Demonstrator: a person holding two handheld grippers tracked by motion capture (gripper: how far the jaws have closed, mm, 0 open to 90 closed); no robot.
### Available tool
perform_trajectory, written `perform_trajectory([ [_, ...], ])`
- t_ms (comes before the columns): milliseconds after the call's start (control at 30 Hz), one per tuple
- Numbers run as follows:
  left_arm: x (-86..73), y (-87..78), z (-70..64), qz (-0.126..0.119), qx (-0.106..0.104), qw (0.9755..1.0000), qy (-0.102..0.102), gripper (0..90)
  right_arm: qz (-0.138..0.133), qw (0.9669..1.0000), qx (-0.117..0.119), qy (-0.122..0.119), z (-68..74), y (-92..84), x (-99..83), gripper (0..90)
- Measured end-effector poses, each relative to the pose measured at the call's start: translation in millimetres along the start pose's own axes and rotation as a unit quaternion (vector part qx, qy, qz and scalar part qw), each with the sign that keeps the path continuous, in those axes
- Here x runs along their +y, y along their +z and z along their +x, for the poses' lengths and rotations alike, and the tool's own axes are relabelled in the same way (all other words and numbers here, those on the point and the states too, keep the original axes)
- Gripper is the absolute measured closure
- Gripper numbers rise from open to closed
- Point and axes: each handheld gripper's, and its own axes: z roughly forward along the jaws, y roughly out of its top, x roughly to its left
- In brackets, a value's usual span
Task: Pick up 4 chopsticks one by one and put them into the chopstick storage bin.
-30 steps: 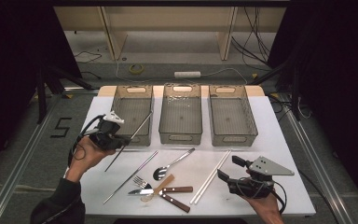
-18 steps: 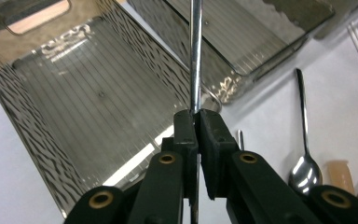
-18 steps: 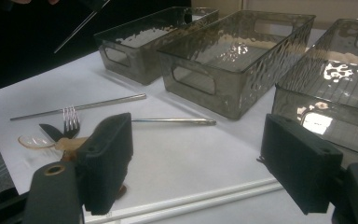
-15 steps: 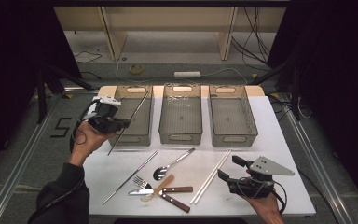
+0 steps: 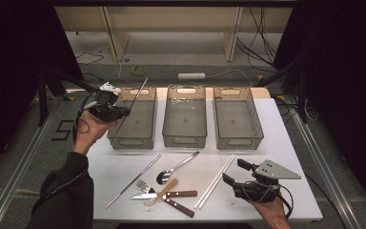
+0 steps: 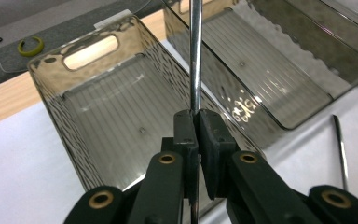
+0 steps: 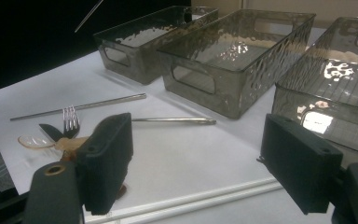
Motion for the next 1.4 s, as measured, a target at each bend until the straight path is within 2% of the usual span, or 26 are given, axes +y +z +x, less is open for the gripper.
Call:
perform_trajectory([
  [367, 8.7, 9.2, 16.8, -0.008, 0.011, 0.9997, -0.019, 85.1, 0.003, 1.0, 0.001, 0.001, -0.1, 0.7, -0.3, 26.2],
  [667, 7.5, 16.2, 29.8, -0.025, 0.015, 0.9988, -0.039, 85.0, 0.003, 1.0, 0.002, 0.003, -0.7, 1.0, -0.6, 26.3],
  [1100, -8.1, 37.4, 38.0, -0.033, 0.029, 0.9975, -0.054, 85.0, 0.003, 1.0, 0.003, 0.003, -0.7, 1.1, -0.8, 26.3],
  [1400, -22.5, 52.8, 39.9, -0.024, 0.031, 0.9975, -0.058, 84.9, 0.005, 1.0, 0.004, 0.004, -0.4, 1.9, -1.2, 26.3],
])
